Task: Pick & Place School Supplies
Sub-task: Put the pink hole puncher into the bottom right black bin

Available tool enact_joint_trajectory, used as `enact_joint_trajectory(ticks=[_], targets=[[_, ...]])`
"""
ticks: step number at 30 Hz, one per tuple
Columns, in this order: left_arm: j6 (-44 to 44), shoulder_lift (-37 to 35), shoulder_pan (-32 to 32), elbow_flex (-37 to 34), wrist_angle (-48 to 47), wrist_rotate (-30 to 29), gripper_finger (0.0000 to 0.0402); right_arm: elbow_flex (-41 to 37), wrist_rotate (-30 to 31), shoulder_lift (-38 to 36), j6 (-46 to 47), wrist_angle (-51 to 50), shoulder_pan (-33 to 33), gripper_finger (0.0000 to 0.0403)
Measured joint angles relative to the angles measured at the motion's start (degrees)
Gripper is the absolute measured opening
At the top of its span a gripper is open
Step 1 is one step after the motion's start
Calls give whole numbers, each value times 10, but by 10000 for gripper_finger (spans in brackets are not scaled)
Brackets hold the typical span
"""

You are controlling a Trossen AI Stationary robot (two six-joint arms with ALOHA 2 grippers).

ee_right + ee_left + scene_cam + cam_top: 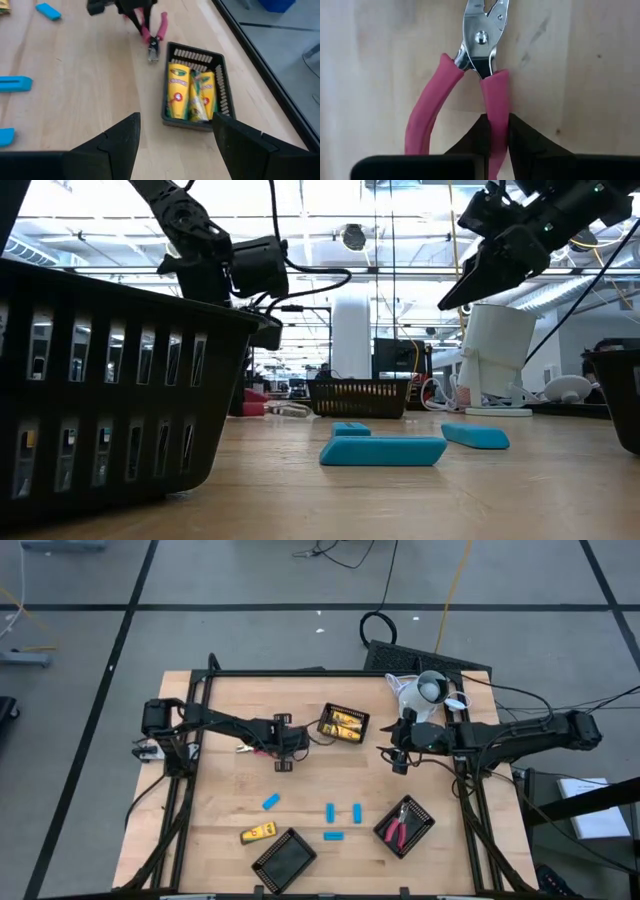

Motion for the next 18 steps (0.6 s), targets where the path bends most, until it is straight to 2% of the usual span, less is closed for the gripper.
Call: enact_joint_trajectory(ticks=[4,9,18], targets=[[-2,0,-33,15,-1,-34,39,0,-6,0,-5,13,18,238],[-5,0,-70,45,-12,-71,39,0,-58,12,-1,64,39,238],[4,0,-125,119,-16,-96,39,0,-61,125,20,154,68,238]])
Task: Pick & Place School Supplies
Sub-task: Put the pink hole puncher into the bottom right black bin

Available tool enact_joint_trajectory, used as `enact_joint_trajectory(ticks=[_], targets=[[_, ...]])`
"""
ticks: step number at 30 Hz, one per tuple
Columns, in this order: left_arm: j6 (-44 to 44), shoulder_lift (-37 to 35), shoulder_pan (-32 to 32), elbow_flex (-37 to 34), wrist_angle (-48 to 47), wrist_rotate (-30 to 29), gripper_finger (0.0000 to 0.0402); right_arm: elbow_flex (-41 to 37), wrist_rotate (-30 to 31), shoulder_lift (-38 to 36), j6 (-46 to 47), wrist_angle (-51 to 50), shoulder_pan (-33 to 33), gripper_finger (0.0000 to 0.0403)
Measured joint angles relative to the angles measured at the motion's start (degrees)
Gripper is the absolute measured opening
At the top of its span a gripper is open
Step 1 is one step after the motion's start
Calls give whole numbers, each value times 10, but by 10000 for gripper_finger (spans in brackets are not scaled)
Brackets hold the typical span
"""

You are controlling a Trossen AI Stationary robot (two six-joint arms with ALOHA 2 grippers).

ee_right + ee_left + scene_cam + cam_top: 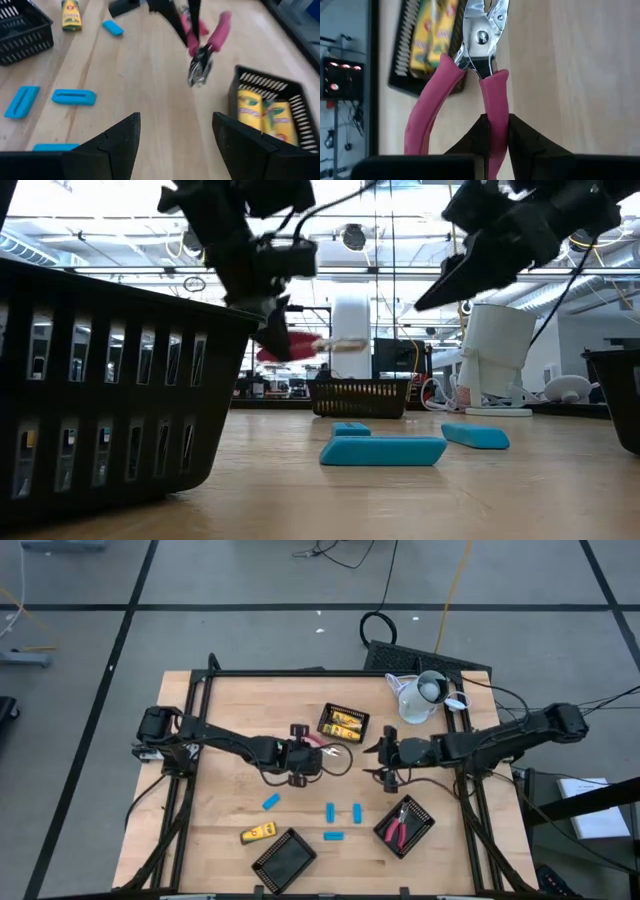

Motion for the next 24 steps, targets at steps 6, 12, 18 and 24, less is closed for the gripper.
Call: enact_joint_trajectory(ticks=[6,12,18,24], targets=[[14,0,-12,22,11,2,39,0,11,50,9,52,3,238],[27,0,-21,26,54,23,39,0,31,60,3,69,3,238],[32,0,-21,26,70,34,39,0,45,59,-12,92,3,238],[46,0,-21,26,98,35,39,0,43,59,-16,126,3,238]])
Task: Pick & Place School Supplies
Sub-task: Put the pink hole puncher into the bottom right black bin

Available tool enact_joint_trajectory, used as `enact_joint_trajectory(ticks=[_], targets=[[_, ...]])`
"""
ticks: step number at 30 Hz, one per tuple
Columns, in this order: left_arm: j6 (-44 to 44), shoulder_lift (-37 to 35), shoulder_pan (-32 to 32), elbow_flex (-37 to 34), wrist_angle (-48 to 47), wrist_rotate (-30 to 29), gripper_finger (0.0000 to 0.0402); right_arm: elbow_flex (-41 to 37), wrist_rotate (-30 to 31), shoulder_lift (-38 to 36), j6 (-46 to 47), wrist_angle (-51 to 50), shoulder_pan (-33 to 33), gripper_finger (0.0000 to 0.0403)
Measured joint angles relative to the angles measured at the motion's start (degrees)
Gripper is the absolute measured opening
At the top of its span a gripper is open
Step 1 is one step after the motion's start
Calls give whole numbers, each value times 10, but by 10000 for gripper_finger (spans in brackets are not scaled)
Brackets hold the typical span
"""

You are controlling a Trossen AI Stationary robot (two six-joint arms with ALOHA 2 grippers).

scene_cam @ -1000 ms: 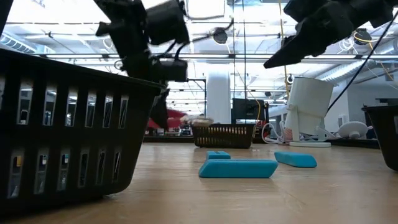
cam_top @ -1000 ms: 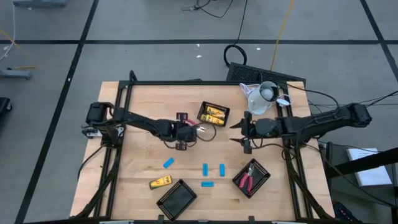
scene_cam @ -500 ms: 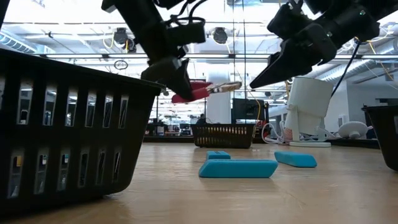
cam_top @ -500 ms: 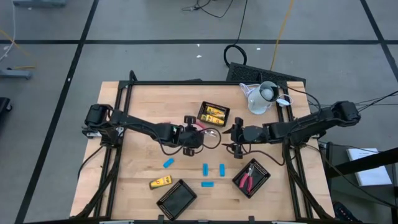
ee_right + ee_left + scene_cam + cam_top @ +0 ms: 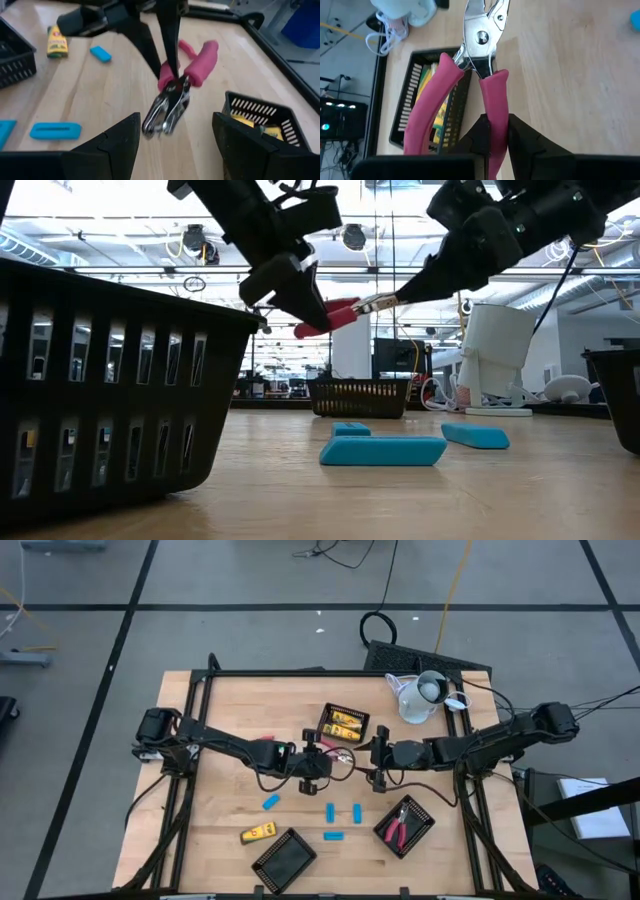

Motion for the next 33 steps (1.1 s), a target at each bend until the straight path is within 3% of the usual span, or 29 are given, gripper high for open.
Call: enact_joint_trajectory(ticks=[18,33], targets=[[31,0,0,0,71,26,39,0,-16,35,12,64,-2,236],[30,2,2,0,83,17,39,-1,-12,49,5,118,-20,155]])
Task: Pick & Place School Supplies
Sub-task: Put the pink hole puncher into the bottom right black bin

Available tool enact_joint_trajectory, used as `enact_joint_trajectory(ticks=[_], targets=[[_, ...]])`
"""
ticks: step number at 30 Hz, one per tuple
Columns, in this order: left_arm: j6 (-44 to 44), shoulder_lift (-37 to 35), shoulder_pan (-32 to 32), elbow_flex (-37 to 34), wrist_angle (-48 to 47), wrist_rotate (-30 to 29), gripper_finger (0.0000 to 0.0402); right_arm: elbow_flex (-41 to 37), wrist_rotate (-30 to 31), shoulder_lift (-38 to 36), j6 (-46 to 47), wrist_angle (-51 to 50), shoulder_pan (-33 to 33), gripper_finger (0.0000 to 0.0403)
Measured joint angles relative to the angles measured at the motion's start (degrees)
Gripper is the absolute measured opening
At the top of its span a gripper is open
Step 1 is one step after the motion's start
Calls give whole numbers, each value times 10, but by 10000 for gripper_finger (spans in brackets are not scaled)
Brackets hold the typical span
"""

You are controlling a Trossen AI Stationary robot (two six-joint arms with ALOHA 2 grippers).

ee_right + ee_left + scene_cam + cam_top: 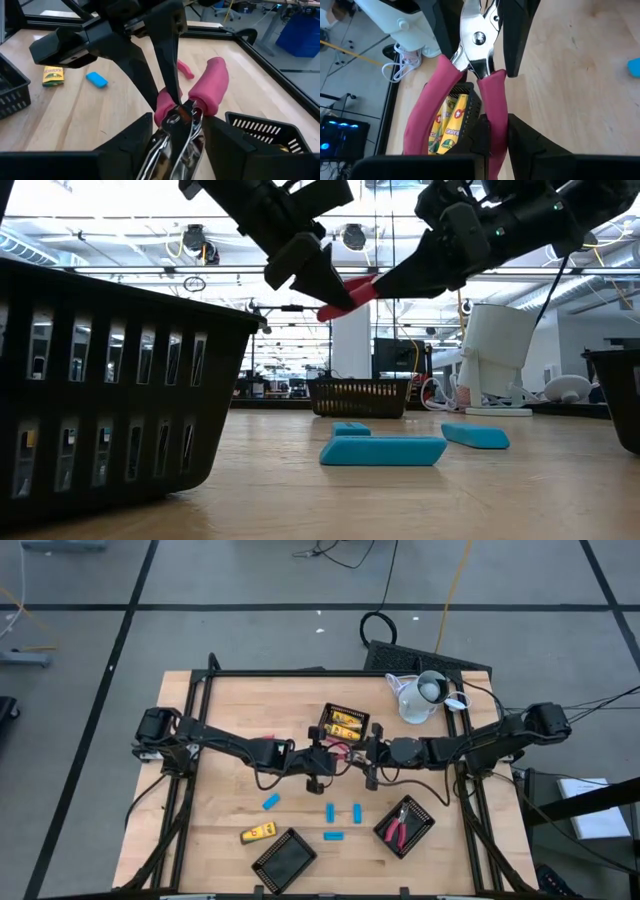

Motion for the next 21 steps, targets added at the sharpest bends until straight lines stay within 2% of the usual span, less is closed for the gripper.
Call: enact_joint_trajectory(ticks=[12,15,19,21], targets=[[17,25,0,1,30,-2,39,-2,0,1,6,4,-9,162],[17,27,0,3,31,1,39,-2,1,1,7,8,-11,140],[18,30,1,3,35,-3,39,-2,2,1,10,7,-11,79],[20,29,0,3,36,-2,39,-2,2,1,5,8,-11,77]])
